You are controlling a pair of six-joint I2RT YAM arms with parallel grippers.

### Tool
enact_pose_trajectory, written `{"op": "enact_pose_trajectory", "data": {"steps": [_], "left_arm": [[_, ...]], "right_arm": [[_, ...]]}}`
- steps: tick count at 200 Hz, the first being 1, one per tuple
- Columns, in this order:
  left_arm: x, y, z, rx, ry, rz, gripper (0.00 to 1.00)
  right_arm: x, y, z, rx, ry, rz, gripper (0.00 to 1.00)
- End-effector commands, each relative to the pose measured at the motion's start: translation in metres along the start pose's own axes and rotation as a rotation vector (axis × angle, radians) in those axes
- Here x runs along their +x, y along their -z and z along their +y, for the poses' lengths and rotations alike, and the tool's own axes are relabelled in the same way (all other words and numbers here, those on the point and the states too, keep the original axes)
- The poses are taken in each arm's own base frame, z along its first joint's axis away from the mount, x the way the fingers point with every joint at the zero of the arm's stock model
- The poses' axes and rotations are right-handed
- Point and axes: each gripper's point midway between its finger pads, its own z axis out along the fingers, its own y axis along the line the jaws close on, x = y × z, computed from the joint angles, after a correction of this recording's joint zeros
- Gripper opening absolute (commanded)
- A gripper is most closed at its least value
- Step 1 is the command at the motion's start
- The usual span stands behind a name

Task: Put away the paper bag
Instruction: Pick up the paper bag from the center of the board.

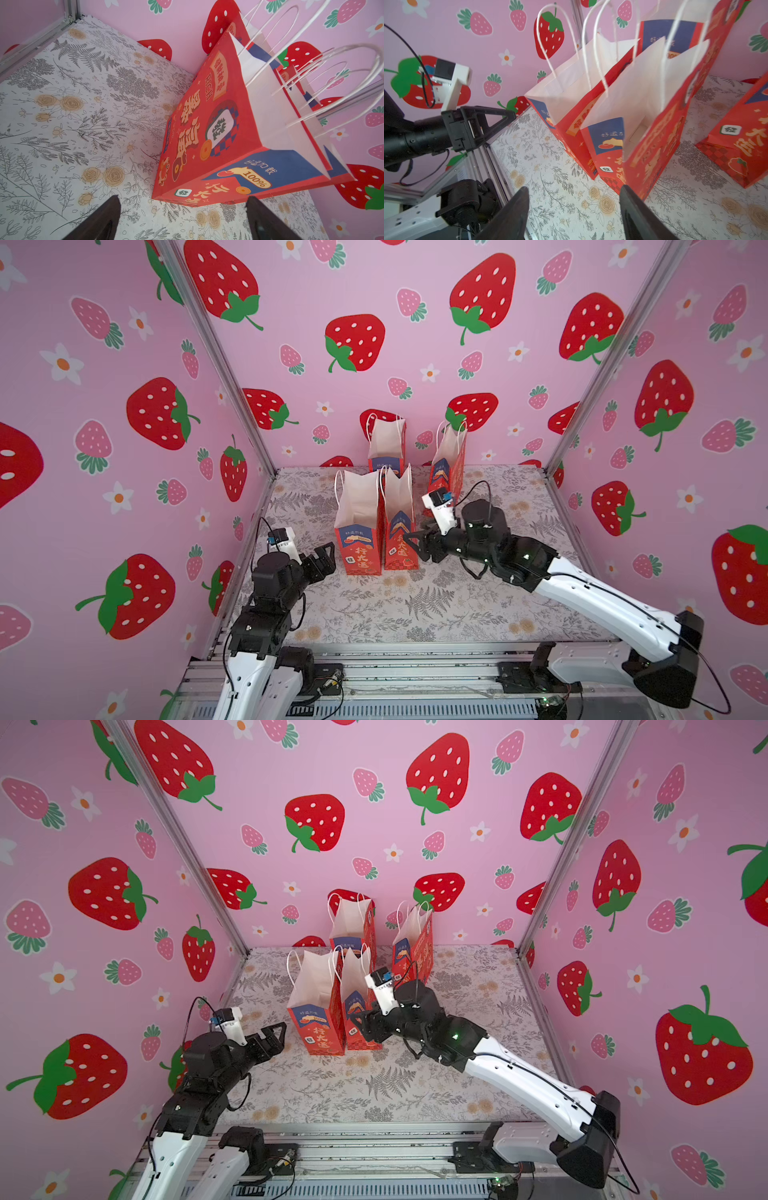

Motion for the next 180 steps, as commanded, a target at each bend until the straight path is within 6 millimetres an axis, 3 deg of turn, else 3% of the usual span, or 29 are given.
{"op": "enact_pose_trajectory", "data": {"steps": [1,49,90,139,180], "left_arm": [[0.001,-0.003,-0.011,0.07,0.013,0.0,0.94],[0.009,-0.016,-0.015,0.108,0.019,0.03,0.94],[0.01,-0.021,-0.018,0.125,0.013,0.047,0.94],[0.013,-0.027,-0.023,0.145,0.004,0.075,0.94],[0.013,-0.028,-0.024,0.145,0.001,0.078,0.94]], "right_arm": [[-0.003,-0.025,-0.001,0.126,0.067,-0.033,0.66],[0.0,-0.068,0.006,0.184,0.109,-0.045,0.55],[-0.003,-0.093,0.01,0.191,0.141,-0.04,0.54],[-0.007,-0.103,0.014,0.18,0.144,-0.05,0.53],[-0.012,-0.092,0.024,0.165,0.138,-0.074,0.53]]}}
